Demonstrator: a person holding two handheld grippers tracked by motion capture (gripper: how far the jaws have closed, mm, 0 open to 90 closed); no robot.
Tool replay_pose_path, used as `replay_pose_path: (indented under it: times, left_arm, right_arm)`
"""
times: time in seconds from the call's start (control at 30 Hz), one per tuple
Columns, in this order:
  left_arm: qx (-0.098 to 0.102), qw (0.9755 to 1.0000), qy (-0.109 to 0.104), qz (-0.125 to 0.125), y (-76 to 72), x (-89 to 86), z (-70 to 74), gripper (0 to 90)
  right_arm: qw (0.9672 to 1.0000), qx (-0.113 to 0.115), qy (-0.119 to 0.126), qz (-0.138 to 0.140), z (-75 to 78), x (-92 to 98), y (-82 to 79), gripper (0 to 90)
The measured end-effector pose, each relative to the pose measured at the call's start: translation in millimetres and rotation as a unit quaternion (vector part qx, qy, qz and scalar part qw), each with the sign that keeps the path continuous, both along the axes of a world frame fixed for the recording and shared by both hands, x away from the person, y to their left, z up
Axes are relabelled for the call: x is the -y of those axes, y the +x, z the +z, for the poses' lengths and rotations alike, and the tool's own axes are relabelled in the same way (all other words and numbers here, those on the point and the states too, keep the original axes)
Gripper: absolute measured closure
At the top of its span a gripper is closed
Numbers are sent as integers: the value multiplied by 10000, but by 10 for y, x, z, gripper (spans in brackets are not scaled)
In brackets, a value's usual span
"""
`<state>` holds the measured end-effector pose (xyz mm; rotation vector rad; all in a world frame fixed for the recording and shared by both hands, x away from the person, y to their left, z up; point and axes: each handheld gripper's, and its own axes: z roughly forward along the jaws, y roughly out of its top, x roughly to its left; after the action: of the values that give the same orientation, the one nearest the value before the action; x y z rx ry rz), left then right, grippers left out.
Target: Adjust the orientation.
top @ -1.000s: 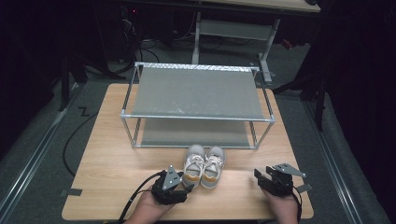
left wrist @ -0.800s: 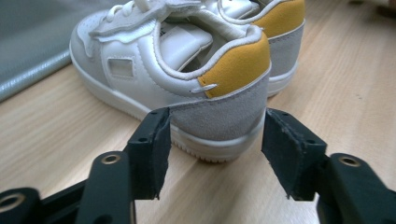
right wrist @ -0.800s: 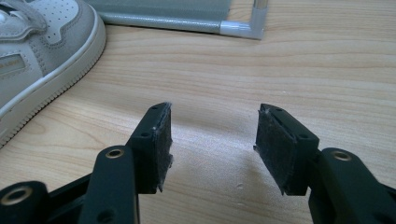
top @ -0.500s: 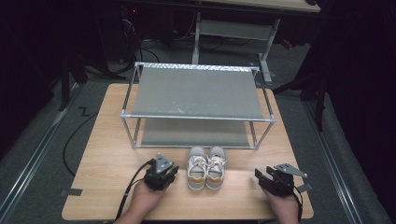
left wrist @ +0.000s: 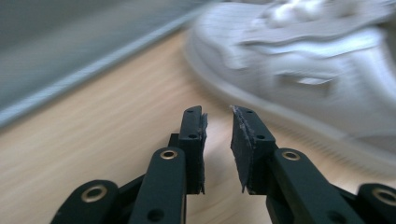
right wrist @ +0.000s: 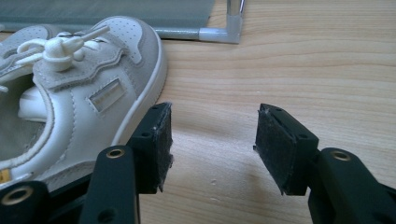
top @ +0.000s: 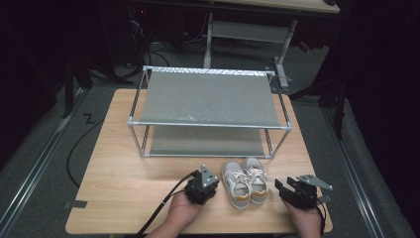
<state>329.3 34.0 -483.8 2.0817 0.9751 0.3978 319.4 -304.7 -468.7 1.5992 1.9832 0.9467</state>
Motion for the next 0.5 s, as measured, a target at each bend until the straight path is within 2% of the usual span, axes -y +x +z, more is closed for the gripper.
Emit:
replay_pose_path:
  times: [0.03, 0.07, 0.13, 0.2, 0.23, 0.27, 0.3, 0.33, 0.37, 0.4, 0.43, 0.47, 0.5]
  left_arm:
    - [18, 9999, 48, 162, 10, -181, 29, 724]
    - [18, 9999, 48, 162, 10, -181, 29, 723]
    - [-91, 9997, -62, 235, -1, -290, 45, 718]
    - [-145, 9996, -206, 114, -82, -272, 61, 688]
    - [-162, 9996, -252, 0, -143, -226, 61, 660]
    - [-186, 9993, -295, -144, -215, -163, 57, 589]
    - [-307, 9972, -452, -516, -369, 8, 42, 404]
    - [-307, 9972, -452, -516, -369, 8, 42, 320]
    - [-379, 9951, -467, -780, -479, 208, 41, 234]
    - [-379, 9951, -467, -780, -479, 208, 41, 187]
    - [-328, 9957, -364, -785, -506, 389, 47, 155]
    - [-328, 9957, -364, -785, -506, 389, 47, 154]
    - [-223, 9970, -264, -689, -486, 471, 42, 154]
  right_arm:
    - [10000, -8, 11, -15, -3, 7, 3, 462]
    - [10000, -8, 11, -15, -3, 7, 3, 462]
    - [10000, -11, 22, -39, -7, 14, 14, 463]
    - [10000, -13, 9, -39, -7, 7, 18, 465]
    - [10000, 9, -13, -10, -8, 7, 21, 465]
    - [10000, -4, -7, -22, -6, -5, 20, 466]
    - [10000, -7, -36, -7, -8, -24, 23, 466]
    - [10000, -7, -36, -7, -8, -24, 23, 466]
    - [10000, -18, -68, -13, -20, -38, 32, 466]
    - [10000, -31, -64, -34, -23, -41, 32, 465]
    - [10000, -38, -60, -43, -25, -45, 32, 465]
    - [10000, -38, -60, -43, -25, -45, 32, 465]
    - [10000, -38, -56, -28, -23, -53, 31, 466]
